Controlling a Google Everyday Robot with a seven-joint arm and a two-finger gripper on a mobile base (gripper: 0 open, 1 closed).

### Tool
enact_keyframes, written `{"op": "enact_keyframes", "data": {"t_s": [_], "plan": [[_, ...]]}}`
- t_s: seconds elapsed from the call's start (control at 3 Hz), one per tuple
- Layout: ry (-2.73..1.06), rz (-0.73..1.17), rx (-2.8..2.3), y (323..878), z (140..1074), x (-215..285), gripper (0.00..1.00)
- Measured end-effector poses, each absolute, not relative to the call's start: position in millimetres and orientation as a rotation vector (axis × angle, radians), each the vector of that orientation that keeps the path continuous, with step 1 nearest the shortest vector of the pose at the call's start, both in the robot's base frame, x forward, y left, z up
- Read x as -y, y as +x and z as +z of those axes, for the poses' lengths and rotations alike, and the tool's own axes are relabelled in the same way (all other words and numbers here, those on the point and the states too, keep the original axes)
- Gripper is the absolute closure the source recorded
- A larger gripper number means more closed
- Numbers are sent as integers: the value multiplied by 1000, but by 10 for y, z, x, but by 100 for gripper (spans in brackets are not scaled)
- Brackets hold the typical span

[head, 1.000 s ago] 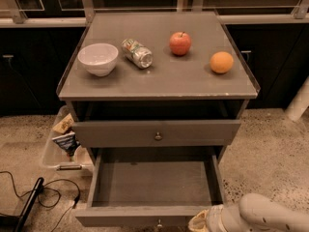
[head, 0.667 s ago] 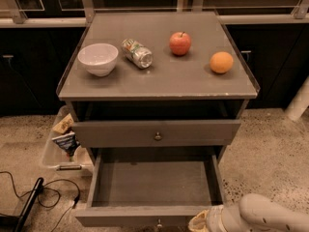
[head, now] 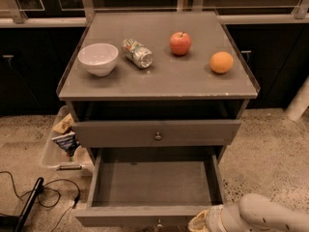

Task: Close middle drawer

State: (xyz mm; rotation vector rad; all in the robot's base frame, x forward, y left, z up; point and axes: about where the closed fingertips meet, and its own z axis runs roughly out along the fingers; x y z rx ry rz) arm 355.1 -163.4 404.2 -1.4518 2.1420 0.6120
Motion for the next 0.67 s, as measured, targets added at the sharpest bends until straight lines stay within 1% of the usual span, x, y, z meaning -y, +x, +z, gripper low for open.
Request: {"op": "enact_keyframes", "data": {"t_s": [0.33,0.67], "plan": [[-1452,612,-2142,3551,4042,1634,12],[-1430,590,-2135,3516,3997,1637,0]]}}
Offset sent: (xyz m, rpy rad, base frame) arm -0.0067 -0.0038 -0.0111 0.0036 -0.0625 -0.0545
